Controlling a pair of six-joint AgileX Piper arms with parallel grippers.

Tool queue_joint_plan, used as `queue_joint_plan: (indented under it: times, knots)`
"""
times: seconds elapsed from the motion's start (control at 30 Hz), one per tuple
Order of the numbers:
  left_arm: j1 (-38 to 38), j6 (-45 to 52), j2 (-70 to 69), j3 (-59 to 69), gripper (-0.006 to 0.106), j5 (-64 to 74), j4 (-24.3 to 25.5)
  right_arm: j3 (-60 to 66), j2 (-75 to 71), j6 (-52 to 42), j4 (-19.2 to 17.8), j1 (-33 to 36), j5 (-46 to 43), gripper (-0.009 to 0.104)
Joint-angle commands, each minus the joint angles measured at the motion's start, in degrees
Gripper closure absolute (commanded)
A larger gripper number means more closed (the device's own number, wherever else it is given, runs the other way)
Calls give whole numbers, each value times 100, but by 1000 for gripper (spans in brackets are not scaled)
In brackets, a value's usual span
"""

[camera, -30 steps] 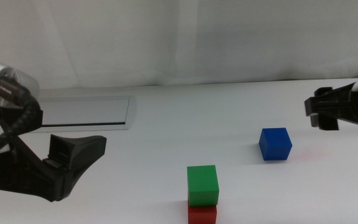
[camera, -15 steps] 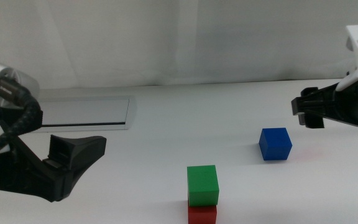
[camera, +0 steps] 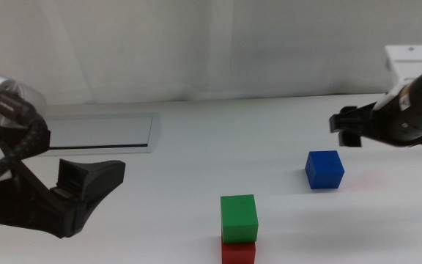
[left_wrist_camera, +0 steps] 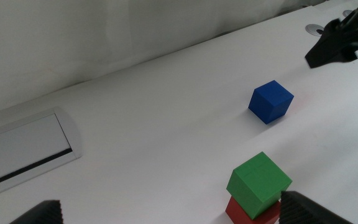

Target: Stack red cubes first, then green, then blue cubes in a specific spot.

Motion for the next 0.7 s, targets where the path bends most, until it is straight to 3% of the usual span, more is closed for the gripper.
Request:
queue_joint_plan:
  times: [0.0, 0.67]
  knots:
    - [-60, 9, -23, 24, 14, 7, -88, 26, 237, -61, 4, -31, -185, 16]
    - [-60, 32, -23, 24, 14, 7, -88, 26, 1454, -95, 158, -31, -1045, 16]
